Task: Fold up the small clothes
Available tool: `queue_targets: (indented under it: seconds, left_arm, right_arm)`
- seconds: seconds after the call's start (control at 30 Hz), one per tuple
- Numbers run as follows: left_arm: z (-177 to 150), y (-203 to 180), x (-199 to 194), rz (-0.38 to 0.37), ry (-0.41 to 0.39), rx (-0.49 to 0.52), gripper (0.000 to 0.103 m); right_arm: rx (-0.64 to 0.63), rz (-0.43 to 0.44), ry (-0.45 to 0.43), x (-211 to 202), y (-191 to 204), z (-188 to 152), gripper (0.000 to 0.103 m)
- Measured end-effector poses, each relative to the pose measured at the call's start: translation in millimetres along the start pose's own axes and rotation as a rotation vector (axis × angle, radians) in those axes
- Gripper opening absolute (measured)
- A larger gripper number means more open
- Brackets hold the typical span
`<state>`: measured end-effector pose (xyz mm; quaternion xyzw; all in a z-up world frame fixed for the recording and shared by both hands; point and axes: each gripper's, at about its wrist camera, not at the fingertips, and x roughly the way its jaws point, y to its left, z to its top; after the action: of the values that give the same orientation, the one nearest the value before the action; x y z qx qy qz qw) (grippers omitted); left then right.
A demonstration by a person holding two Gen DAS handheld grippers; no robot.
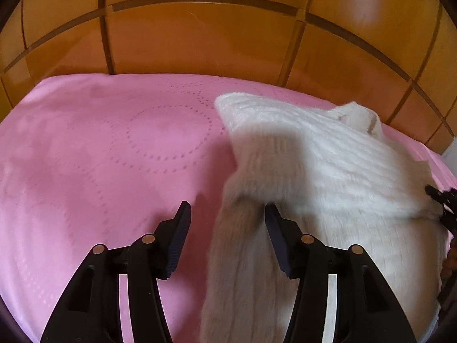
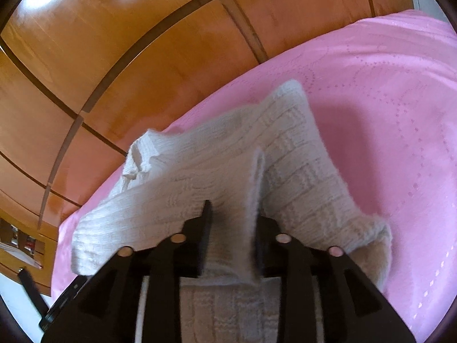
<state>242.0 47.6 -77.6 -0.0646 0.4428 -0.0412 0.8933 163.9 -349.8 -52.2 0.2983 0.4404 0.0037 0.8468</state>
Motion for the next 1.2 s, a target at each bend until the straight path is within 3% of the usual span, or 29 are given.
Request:
queue_targets:
  seconds: [0.07,0.1,0.17,0.23,0.33,0.43,0.57,0.6,0.63,0.67,0.7,0.73,0.77,0.93,1.07,1.2]
  left_arm:
    - [5.3,-0.7,2.2,-0.031,-0.014,-0.004,0.020]
    - [5.6,-0.5,1.0,-0.019,-0.027,0.002,0.012]
    - [6.8,3.6,-12.0,-0.012,-0.087,-0.024,0.008]
    - [4.7,10.4,-25.2,-0.018,-0.126,-0.044,0.007]
    - [-12.4,5.7,-30.4,0.066,-0.132,0.063,0.007]
    - [-32.5,5.4,-9.5,0.138,-0.029,0.125,0.007]
    - [-31.1,16.7,-18.5,0.109,-0.014,0.044,0.007]
    - [-29.9,19.9,-23.0,0.097,-0.009,0.022,0.007]
    - [-28.5,22.2,-26.1,0.093,-0.006,0.010,0.013]
    - [-26.7,25.8,-32.7,0.079,-0.007,-0.009,0.029]
    - [-25.4,27.6,-40.1,0.056,-0.020,-0.030,0.036]
    - [-22.9,28.2,-49.5,0.029,-0.045,-0.055,0.047]
    - [-19.9,31.8,-61.0,0.000,-0.088,-0.085,0.051]
    - [10.1,11.3,-68.3,-0.092,-0.179,-0.062,0.051]
    - [31.8,-28.1,-41.6,-0.149,-0.174,0.044,0.051]
    - [45.5,-51.8,-7.9,-0.137,-0.123,0.093,0.051]
  right_arm:
    - [-0.021,0.000,0.008,1.2,6.9,-0.9,0.033]
    - [-0.031,0.000,0.015,2.5,10.4,-0.9,0.028]
    - [-0.059,-0.013,0.017,-0.2,17.8,-0.7,0.007]
    - [-0.072,0.003,-0.006,-10.2,22.9,-0.8,0.006]
    - [-0.097,0.028,-0.045,-30.5,25.1,-6.8,0.006]
    - [-0.115,-0.085,-0.022,-21.7,13.0,-18.2,0.006]
    - [-0.044,-0.045,-0.024,-15.3,-6.0,-23.3,0.006]
    - [-0.038,-0.041,-0.027,-16.3,-6.5,-23.0,0.010]
    - [-0.039,-0.040,-0.033,-18.4,-6.2,-23.2,0.015]
    - [-0.042,-0.040,-0.040,-21.9,-4.9,-22.9,0.027]
    - [-0.047,-0.038,-0.051,-27.4,-3.1,-22.3,0.041]
    - [-0.052,-0.043,-0.065,-32.6,-1.5,-22.0,0.047]
    - [-0.065,-0.062,-0.104,-43.6,2.4,-21.5,0.054]
    - [-0.142,-0.041,-0.172,-69.5,27.4,-27.0,0.060]
    - [-0.240,-0.047,-0.092,-45.3,51.1,-42.2,0.060]
    - [-0.267,-0.078,-0.043,-14.3,59.7,-45.8,0.064]
